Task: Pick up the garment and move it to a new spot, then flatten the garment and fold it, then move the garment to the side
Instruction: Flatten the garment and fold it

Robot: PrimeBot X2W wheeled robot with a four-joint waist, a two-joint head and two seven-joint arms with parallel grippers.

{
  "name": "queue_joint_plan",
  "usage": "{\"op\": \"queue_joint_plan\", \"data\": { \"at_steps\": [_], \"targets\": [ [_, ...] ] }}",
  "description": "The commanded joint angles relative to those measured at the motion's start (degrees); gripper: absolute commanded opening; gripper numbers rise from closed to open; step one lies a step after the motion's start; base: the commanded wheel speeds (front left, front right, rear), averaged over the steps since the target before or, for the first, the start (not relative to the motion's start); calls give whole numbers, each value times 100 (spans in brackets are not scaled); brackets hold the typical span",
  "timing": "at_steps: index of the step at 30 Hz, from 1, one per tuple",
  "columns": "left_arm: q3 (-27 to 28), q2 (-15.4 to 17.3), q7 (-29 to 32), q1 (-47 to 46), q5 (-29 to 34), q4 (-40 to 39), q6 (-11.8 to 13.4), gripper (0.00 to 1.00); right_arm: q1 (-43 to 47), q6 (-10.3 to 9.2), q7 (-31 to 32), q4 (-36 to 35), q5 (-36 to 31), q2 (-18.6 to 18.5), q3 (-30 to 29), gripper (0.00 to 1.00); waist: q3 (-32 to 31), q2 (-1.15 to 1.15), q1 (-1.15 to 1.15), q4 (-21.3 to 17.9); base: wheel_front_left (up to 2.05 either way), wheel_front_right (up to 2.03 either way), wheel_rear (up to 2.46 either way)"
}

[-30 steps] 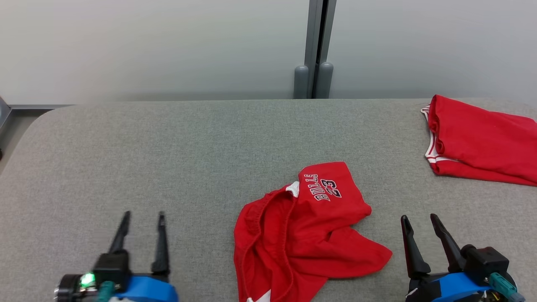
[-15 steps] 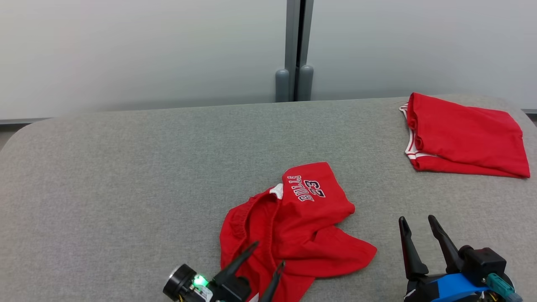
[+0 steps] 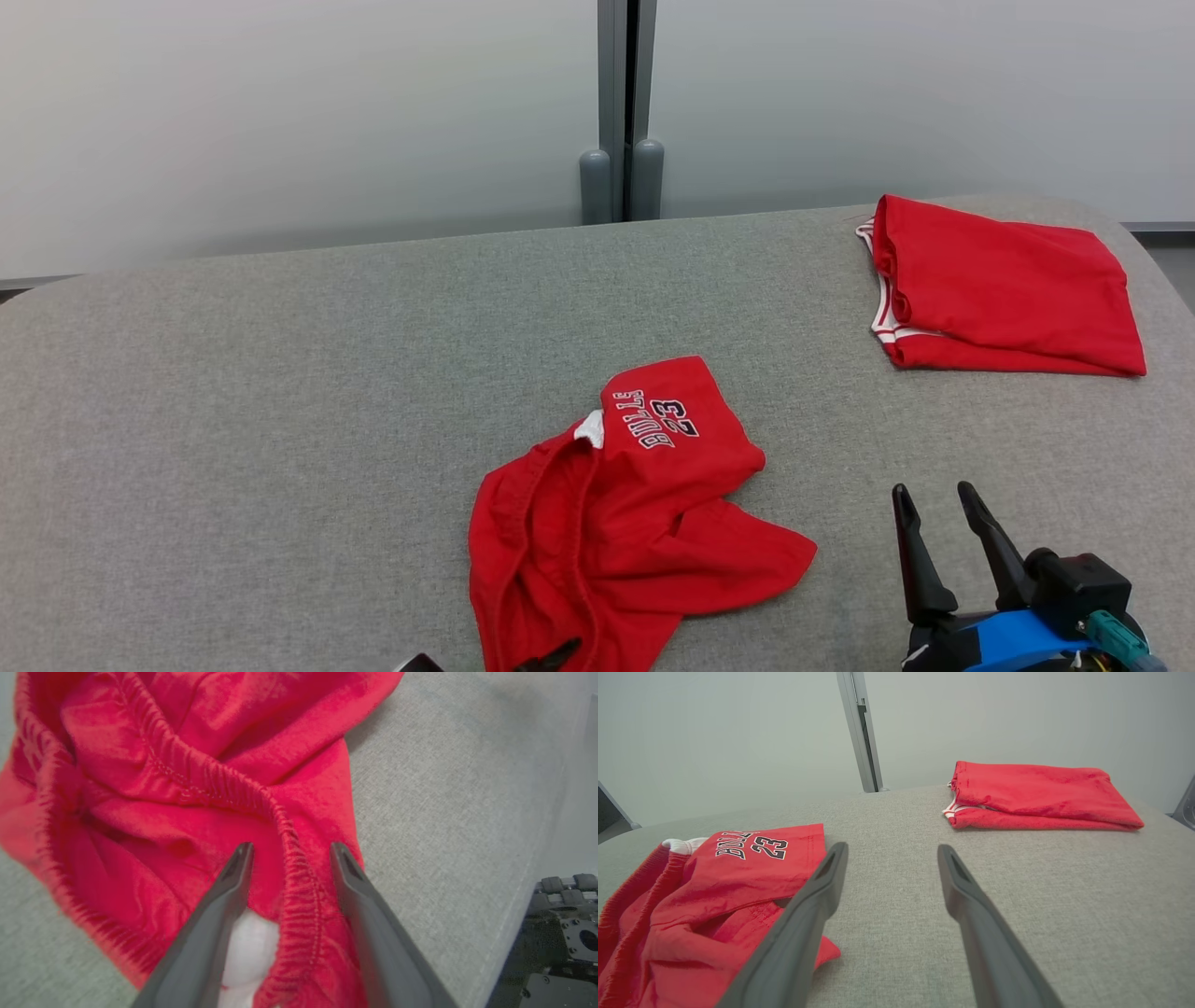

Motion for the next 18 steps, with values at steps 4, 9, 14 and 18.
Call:
{"op": "queue_joint_plan", "data": {
  "at_steps": [4,9,14,18],
  "targets": [
    [189,-62,-225,-276,-345,51,-2,0,47,1,-28,-5,30,-9,-43,100,-15,0,0,59,0,0,0],
    [767,-44,-371,-418,-754,-248,97,0,72,1,-28,11,23,-10,-65,100,-30,0,0,211,0,0,0],
    [1281,156,-401,-345,-943,-529,263,0,32,1,-28,64,25,-10,-40,100,-35,0,0,299,0,0,0],
    [1816,380,-400,-91,-1111,-702,399,0,-11,1,-28,116,14,-11,-27,100,-27,0,0,327,0,0,0]
  ]
}}
